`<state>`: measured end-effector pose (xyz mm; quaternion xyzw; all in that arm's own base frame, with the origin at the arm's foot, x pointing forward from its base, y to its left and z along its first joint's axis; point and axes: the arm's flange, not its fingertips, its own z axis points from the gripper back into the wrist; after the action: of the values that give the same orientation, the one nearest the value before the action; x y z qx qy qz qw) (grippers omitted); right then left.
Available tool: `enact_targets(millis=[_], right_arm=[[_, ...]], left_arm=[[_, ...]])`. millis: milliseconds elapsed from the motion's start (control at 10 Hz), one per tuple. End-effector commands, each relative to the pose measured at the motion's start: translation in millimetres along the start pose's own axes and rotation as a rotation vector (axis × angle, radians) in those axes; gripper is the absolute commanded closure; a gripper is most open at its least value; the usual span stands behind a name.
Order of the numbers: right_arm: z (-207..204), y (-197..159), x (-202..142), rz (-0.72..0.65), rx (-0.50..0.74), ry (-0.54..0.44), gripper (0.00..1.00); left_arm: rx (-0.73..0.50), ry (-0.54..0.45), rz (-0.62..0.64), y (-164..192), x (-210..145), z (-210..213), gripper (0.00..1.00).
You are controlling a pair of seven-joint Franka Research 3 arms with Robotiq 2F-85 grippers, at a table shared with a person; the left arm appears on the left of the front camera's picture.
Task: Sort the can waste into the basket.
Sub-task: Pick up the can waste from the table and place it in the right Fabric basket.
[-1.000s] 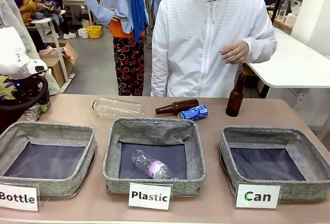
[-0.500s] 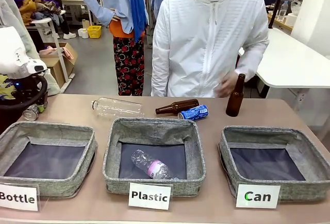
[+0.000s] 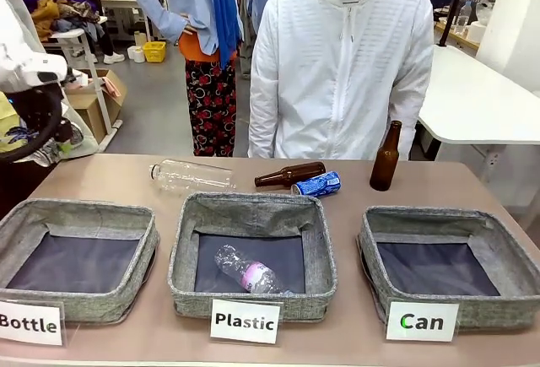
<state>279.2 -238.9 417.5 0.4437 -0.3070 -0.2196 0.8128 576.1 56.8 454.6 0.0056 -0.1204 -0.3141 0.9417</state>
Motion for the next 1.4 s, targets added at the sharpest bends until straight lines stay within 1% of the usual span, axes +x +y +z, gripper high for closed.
enact_targets(millis=[0, 100, 200, 300, 400, 500, 600, 900, 1000, 1100, 1200, 1300], right_arm=[[-2, -2, 4, 0.025, 0.025, -0.02, 0.0], [-2, -2, 4, 0.025, 0.025, -0.02, 0.0], [-2, -2, 4, 0.025, 0.025, -0.02, 0.0], [-2, -2, 4, 0.025, 0.025, -0.02, 0.0], [-2, -2, 4, 0.025, 0.025, -0.02, 0.0], [-2, -2, 4, 0.025, 0.025, -0.02, 0.0], [-2, -2, 4, 0.025, 0.025, -0.02, 0.0], [-2, -2, 4, 0.025, 0.025, -0.02, 0.0], [0, 0, 0, 0.0, 0.0, -0.001, 0.0], [28, 12, 5, 0.042, -0.073, -0.009, 0.0], [54, 18, 10, 0.06, -0.174, 0.027, 0.0], [80, 22, 17, 0.106, -0.225, -0.01, 0.0]], left_arm=[[-0.094, -0.02, -0.373, -44, -61, 37, 1.0], [-0.107, 0.001, -0.543, -59, -81, 48, 1.0], [-0.127, 0.055, -0.739, -73, -101, 50, 1.0], [-0.121, 0.078, -0.854, -84, -119, 45, 1.0], [-0.111, 0.036, -0.851, -90, -130, 39, 1.0], [-0.109, 0.027, -0.829, -90, -130, 36, 1.0], [-0.169, 0.062, -0.778, -95, -119, 44, 1.0], [-0.169, 0.062, -0.778, -95, -119, 44, 1.0], [-0.158, 0.061, -0.806, -96, -124, 41, 0.65], [-0.235, -0.109, -0.949, -119, -118, 31, 0.65], [-0.238, -0.204, -0.948, -162, -102, 39, 0.65], [-0.223, -0.26, -1.04, -214, -82, 52, 0.65]])
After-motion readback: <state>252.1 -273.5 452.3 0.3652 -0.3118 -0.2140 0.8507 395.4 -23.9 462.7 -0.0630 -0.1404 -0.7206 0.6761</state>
